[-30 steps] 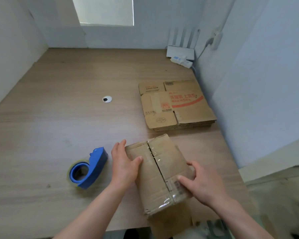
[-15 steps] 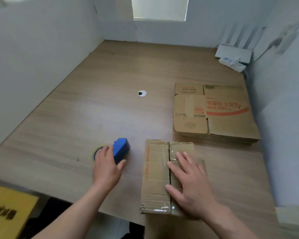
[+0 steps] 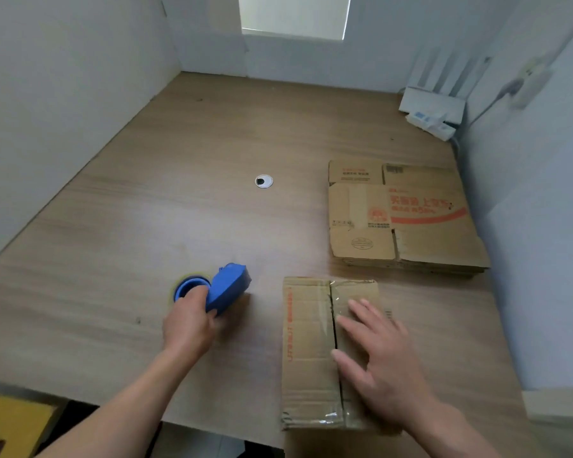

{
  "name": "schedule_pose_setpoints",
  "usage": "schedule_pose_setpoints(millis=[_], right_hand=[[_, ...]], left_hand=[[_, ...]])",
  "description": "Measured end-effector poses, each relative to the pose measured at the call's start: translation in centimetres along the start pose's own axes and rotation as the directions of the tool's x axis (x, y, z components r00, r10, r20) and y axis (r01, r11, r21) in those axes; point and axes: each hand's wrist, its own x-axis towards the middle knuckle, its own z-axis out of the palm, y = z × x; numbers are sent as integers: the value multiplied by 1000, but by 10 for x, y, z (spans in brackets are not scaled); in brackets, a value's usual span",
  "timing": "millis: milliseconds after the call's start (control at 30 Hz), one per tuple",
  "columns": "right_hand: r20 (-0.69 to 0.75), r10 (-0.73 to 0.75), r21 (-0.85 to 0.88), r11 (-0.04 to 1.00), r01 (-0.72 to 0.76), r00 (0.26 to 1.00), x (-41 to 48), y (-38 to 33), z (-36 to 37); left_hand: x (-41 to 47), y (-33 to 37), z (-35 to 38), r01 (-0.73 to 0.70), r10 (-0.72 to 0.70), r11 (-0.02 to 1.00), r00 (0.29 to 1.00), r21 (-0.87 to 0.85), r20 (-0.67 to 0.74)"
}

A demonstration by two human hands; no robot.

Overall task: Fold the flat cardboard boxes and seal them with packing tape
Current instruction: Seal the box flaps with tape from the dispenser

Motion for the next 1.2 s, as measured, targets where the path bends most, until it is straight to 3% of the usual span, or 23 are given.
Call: schedule_pose_setpoints(millis=[133,300,467,600,700,833,967,1067,1200], right_hand=[[-158,74,166,985,-47,985,26,-14,-29],[-70,130,386,918,-93,989,63,-31,-60],[27,161,551,821,-150,987,85,-40,-71],[69,149,567,807,-162,986,92,-43,-71],[38,182,653,740,-162,983,93,-37,-71],[12,164,691,712,-127,986,88,-28,-77],[40,121,744,659,-110,992,86,-23,-99],[28,257,822,543,-169,966,84,4,-115],[173,398,746,544,-384,901,83,30,-93]], left_hand=[[7,17,-41,-323,321,944,946,-67,-36],[15,53,-99,-637,636,765,770,-97,-45],[15,80,-133,-759,761,642,648,-111,-32],[14,94,-144,-787,795,600,607,-140,-5],[12,102,-148,-801,810,580,586,-151,2],[11,112,-155,-772,791,604,611,-197,32],[13,121,-160,-668,734,642,677,-375,50],[26,105,-164,-536,624,726,777,-431,84],[36,90,-150,-324,474,837,832,-442,289]])
